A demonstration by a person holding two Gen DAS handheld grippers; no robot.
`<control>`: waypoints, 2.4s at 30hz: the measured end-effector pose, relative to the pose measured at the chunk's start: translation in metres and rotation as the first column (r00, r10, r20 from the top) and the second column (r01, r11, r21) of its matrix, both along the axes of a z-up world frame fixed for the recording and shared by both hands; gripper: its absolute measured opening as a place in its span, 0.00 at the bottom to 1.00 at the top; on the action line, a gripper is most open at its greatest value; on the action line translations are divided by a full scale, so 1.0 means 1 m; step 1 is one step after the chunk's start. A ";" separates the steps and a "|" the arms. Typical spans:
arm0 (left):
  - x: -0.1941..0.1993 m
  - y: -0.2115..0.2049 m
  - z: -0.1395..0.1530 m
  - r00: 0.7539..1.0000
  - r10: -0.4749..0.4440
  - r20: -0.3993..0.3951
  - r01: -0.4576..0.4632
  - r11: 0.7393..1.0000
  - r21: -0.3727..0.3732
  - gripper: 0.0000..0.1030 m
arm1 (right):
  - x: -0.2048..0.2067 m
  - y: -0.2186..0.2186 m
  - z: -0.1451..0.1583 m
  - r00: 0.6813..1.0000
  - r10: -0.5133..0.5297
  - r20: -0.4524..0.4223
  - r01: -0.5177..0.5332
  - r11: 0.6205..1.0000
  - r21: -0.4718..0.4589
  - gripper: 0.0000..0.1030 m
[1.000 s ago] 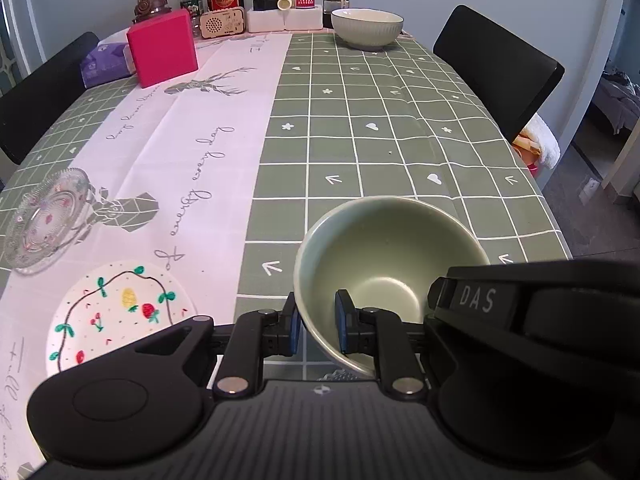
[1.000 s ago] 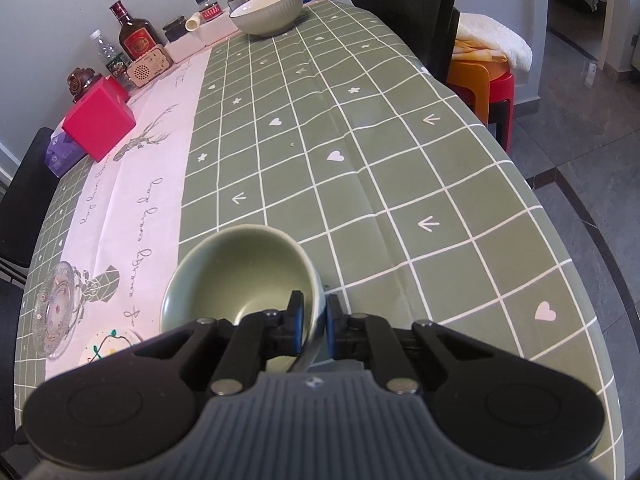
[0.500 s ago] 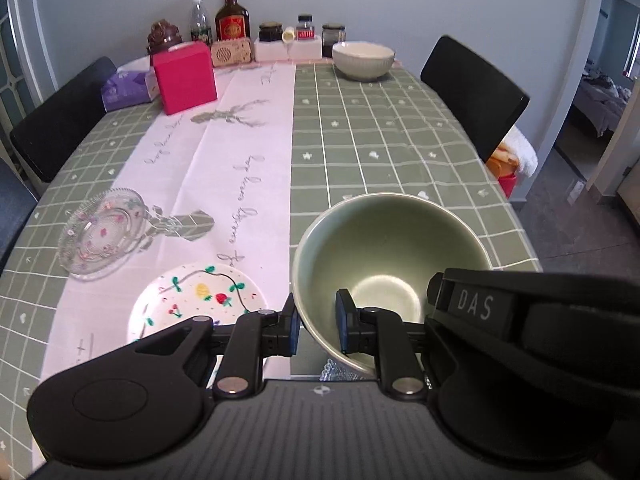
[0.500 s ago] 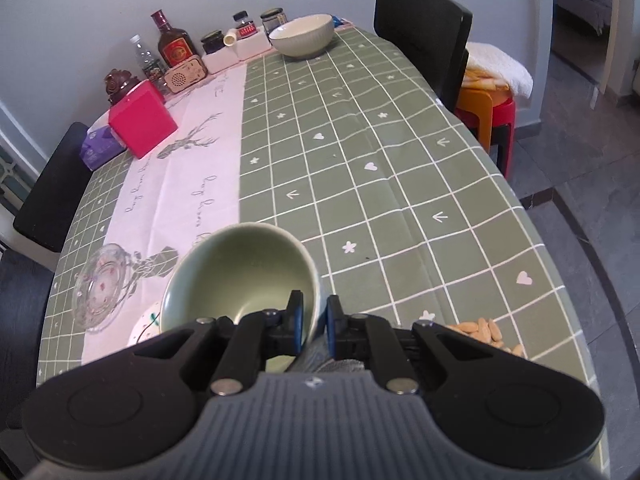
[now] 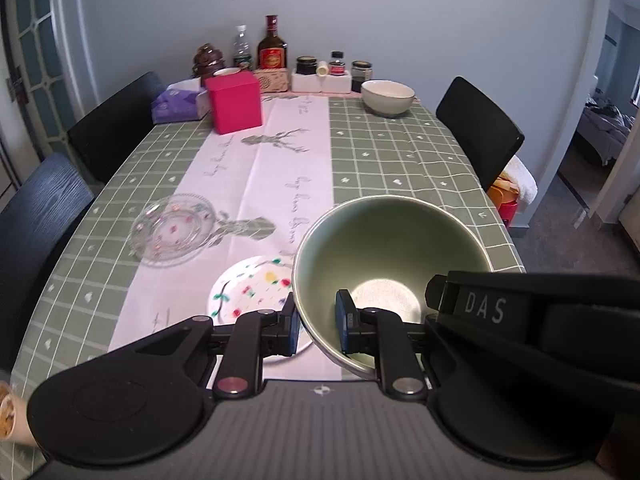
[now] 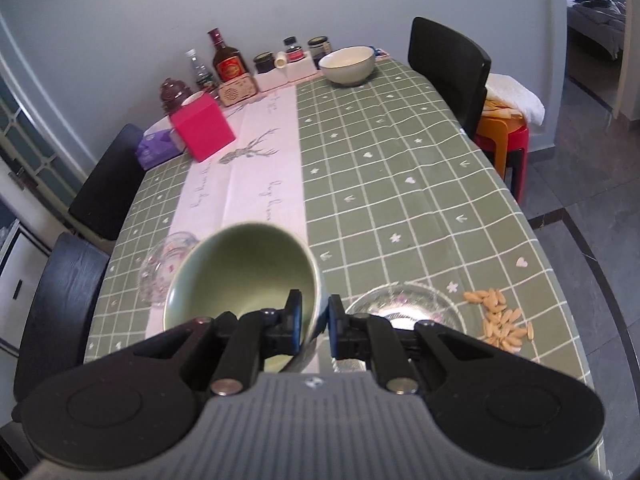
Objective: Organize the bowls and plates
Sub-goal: 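Lift the pale green bowl with both grippers and carry it over the stacked bowls, then lower the pale green bowl into the blue bowl and open both grippers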
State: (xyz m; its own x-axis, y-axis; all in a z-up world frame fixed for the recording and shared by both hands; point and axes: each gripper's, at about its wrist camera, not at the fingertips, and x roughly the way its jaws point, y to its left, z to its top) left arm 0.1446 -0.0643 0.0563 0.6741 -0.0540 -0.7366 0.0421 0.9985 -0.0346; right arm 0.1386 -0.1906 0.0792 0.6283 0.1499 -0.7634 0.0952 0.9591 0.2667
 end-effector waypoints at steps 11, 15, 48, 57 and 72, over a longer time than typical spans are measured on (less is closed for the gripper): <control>-0.076 0.034 0.027 0.997 0.075 0.004 -0.075 0.997 0.020 0.19 | -0.075 0.033 0.023 0.998 0.069 -0.005 -0.069 0.997 0.034 0.10; -0.099 0.039 0.030 0.998 0.065 -0.009 -0.065 0.998 0.014 0.20 | -0.101 0.039 0.030 0.998 0.069 0.000 -0.069 0.998 0.007 0.10; -0.167 0.073 -0.083 0.973 0.051 -0.227 -0.040 0.998 0.051 0.22 | -0.169 0.062 -0.094 0.964 0.188 -0.187 -0.183 0.982 0.043 0.11; -0.169 0.074 -0.083 0.975 0.023 -0.221 -0.013 0.999 0.048 0.23 | -0.170 0.061 -0.094 0.961 0.201 -0.190 -0.194 0.980 0.050 0.12; -0.170 0.072 -0.082 0.979 -0.028 -0.200 0.048 0.995 0.092 0.30 | -0.163 0.054 -0.101 0.942 0.252 -0.224 -0.228 0.965 0.126 0.17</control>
